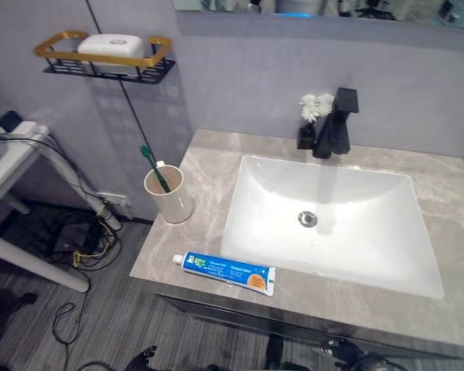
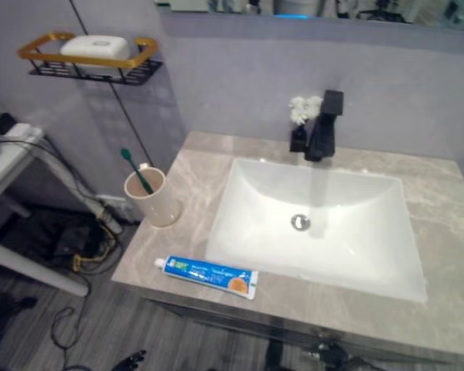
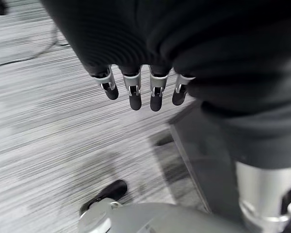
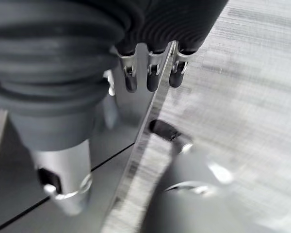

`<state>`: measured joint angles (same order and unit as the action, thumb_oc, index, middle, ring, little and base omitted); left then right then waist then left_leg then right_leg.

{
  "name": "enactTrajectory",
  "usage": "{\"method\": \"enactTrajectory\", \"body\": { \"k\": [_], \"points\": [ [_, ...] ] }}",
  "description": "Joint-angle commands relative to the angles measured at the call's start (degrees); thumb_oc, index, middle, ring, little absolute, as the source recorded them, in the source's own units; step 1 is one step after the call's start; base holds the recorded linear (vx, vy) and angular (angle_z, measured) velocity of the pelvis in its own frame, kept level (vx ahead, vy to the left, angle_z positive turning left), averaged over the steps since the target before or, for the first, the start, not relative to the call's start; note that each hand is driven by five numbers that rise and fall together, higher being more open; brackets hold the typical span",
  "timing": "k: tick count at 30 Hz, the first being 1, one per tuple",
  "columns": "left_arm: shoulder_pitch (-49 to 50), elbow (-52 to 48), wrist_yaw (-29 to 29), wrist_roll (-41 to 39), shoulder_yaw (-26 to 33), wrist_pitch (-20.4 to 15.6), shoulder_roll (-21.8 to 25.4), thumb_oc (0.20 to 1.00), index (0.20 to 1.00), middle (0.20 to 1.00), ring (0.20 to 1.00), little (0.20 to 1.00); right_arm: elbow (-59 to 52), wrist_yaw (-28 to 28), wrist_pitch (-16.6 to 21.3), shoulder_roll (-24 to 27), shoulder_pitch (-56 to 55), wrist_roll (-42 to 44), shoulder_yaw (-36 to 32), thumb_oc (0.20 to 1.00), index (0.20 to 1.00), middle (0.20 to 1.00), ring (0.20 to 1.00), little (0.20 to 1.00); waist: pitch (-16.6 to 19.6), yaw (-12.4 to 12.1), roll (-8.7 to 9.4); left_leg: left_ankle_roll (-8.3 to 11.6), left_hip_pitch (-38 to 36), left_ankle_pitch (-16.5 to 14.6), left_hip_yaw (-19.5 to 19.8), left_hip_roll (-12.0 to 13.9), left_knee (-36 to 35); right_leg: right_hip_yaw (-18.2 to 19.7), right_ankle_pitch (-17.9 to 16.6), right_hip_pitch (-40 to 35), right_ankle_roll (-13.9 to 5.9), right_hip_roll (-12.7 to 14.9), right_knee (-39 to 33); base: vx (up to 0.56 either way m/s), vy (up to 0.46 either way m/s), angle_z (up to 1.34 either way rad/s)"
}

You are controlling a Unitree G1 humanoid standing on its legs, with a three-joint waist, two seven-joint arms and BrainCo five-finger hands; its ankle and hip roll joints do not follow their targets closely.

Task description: Put brush and paste in cup on sink, flatten towel.

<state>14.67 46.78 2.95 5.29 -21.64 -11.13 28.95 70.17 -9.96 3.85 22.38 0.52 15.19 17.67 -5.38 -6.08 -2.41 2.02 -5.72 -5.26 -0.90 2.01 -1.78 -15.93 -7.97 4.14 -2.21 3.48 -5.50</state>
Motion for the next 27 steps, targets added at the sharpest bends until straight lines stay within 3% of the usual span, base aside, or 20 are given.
{"method": "enactTrajectory", "body": {
  "k": [1,6,7,8,10,16,18,19,21,27],
  "points": [
    [-2.69,3.24,0.97,3.15,-0.76,-2.3,3.89,1.0,1.0,1.0,1.0,1.0,0.02,1.05,2.85,-0.54,3.13,0.14,-0.81,1.0,1.0,1.0,1.0,1.0,0.13,-0.3,1.89,0.73,6.56,8.96,-0.64,-2.4,-3.21,1.71,3.89,-5.3,-5.55,3.16,3.53,0.03,-0.076,0.39],
    [3.1,-15.08,4.07,8.55,-0.5,-5.9,15.8,1.0,1.0,1.0,1.0,1.0,4.21,1.4,2.36,0.29,3.33,-3.8,-1.03,1.0,1.0,1.0,1.0,1.0,-0.19,-2.83,0.1,1.28,7.03,9.15,1.44,-2.52,-2.86,0.02,4.74,-6.31,-5.22,3.16,2.32,0.0,-0.065,0.04],
    [3.59,-15.69,4.33,8.43,-0.09,-5.71,16.14,1.0,1.0,1.0,1.0,1.0,4.25,1.4,2.38,0.13,3.33,-3.88,-0.98,1.0,1.0,1.0,1.0,1.0,-0.14,-2.73,0.23,1.29,7.04,9.15,1.49,-2.51,-2.85,-0.03,4.7,-6.35,-5.21,3.13,2.26,-0.03,-0.05,0.3],
    [6.42,-25.1,5.6,10.58,0.92,-8.27,22.53,1.0,1.0,1.0,1.0,1.0,5.98,2.72,2.07,1.22,4.25,-10.54,1.02,1.0,1.0,1.0,1.0,1.0,-0.17,-4.09,-1.21,1.72,7.53,9.49,2.32,-2.58,-2.98,-1.31,4.7,-6.68,-5.27,3.28,1.07,-0.02,-0.028,0.28],
    [7.36,-29.53,5.8,11.44,2.0,-9.23,25.6,1.0,1.0,1.0,1.0,1.0,6.24,3.12,2.03,1.63,4.52,-12.27,1.47,1.0,1.0,1.0,1.0,1.0,-0.17,-4.56,-1.75,1.9,7.73,9.64,2.75,-2.64,-3.06,-1.63,4.76,-6.84,-5.25,3.26,0.79,-0.03,-0.024,0.19],
    [13.35,-50.03,6.06,13.02,13.12,-12.29,38.34,1.0,1.0,1.0,1.0,1.0,6.07,5.07,1.43,2.57,4.93,-15.77,1.64,1.0,1.0,1.0,1.0,1.0,0.71,-6.01,-3.9,2.87,9.14,10.76,4.63,-2.95,-3.22,-3.64,4.95,-6.67,-5.48,3.63,0.5,-0.03,-0.013,0.26],
    [15.42,-53.18,5.56,12.73,16.78,-12.48,39.67,1.0,1.0,1.0,1.0,1.0,6.6,5.44,1.18,2.06,4.97,-16.64,1.94,1.0,1.0,1.0,1.0,1.0,0.99,-5.98,-4.03,3.08,9.55,11.01,5.1,-3.03,-3.22,-4.2,4.89,-6.51,-5.55,3.77,0.5,-0.05,-0.001,0.31],
    [14.68,-58.04,2.2,12.38,21.82,-13.13,40.26,1.0,1.0,1.0,1.0,1.0,6.67,5.97,0.64,1.53,5.22,-17.47,2.27,1.0,1.0,1.0,1.0,1.0,1.26,-6.67,-4.92,3.69,10.56,11.8,6.16,-3.44,-3.22,-4.89,4.59,-6.02,-5.62,4.31,0.5,-0.06,0.004,0.24],
    [13.71,-61.22,-0.64,12.9,25.24,-13.5,40.43,1.0,1.0,1.0,1.0,1.0,6.46,6.88,0.63,0.74,5.56,-17.78,2.76,1.0,1.0,1.0,1.0,1.0,1.63,-6.2,-5.02,4.21,11.46,12.37,6.97,-3.62,-3.22,-5.71,4.41,-5.84,-5.74,4.62,0.5,-0.05,-0.009,0.34],
    [9.53,-63.16,-6.45,11.38,30.58,-13.26,38.66,1.0,1.0,1.0,1.0,1.0,5.2,6.43,0.59,-1.91,5.37,-16.04,3.86,1.0,1.0,1.0,1.0,1.0,2.03,-4.83,-4.17,4.62,12.39,12.59,6.92,-3.58,-3.22,-5.59,3.92,-5.17,-5.62,4.67,0.5,-0.02,-0.014,0.12]
  ]
}}
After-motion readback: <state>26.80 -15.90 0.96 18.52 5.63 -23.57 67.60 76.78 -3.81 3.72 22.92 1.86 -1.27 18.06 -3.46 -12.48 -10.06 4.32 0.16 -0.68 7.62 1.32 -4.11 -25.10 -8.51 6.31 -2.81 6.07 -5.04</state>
